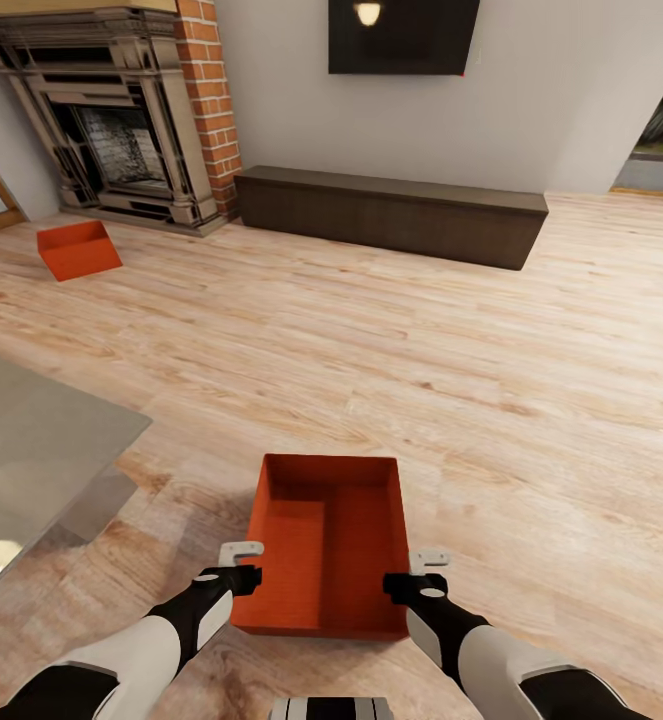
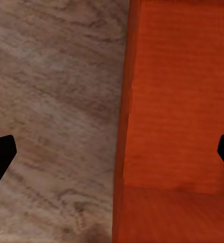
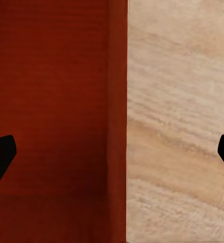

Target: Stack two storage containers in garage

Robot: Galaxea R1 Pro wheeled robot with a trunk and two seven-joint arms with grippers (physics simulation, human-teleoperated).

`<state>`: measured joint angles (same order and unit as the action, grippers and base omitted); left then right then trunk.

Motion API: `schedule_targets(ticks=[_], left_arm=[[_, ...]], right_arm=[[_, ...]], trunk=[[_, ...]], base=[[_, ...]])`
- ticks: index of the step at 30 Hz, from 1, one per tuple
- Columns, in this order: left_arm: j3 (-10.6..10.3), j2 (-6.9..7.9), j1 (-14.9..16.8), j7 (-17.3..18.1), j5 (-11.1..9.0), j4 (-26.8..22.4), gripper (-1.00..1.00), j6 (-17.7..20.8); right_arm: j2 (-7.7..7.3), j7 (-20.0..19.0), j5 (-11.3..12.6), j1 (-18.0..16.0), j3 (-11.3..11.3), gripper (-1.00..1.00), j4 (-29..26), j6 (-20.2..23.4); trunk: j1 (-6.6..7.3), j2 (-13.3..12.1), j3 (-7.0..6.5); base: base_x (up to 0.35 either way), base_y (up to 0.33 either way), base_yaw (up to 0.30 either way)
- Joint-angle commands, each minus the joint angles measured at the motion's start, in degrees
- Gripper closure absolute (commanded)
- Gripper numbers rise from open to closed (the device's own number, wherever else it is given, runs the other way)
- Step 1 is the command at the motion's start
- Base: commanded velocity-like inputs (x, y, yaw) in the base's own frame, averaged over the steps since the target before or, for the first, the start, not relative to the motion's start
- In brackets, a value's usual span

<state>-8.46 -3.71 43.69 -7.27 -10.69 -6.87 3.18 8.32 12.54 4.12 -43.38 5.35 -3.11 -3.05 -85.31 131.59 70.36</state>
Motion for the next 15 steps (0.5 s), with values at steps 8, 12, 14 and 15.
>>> schedule_targets(ticks=[8, 12, 14, 15], left_arm=[[-0.5, 0.01, 0.0, -0.3, -0.6, -0.1, -1.0, 0.3], [-0.5, 0.08, 0.0, -0.3, -0.6, -0.1, -1.0, 0.3], [-0.5, 0.21, 0.0, -0.3, -0.6, -0.1, -1.0, 0.3], [-0.5, 0.3, 0.0, -0.3, -0.6, -0.1, -1.0, 0.3]], right_arm=[[-0.02, 0.4, 0.4, 0.0, 0.4, -1.0, 0.0, -0.4], [-0.05, 0.5, -0.1, 0.0, 0.4, -1.0, 0.0, -0.4], [-0.02, 0.4, -0.3, 0.0, 0.4, -1.0, 0.0, -0.4], [0.0, 0.4, -0.3, 0.0, 0.4, -1.0, 0.0, -0.4]], trunk=[[0.01, 0.0, 0.04], [0.01, 0.0, 0.04], [0.01, 0.0, 0.04], [0.01, 0.0, 0.04]], base=[[0.0, 0.0, -0.108], [0.0, 0.0, -0.01], [0.0, 0.0, -0.002], [0.0, 0.0, -0.001]])
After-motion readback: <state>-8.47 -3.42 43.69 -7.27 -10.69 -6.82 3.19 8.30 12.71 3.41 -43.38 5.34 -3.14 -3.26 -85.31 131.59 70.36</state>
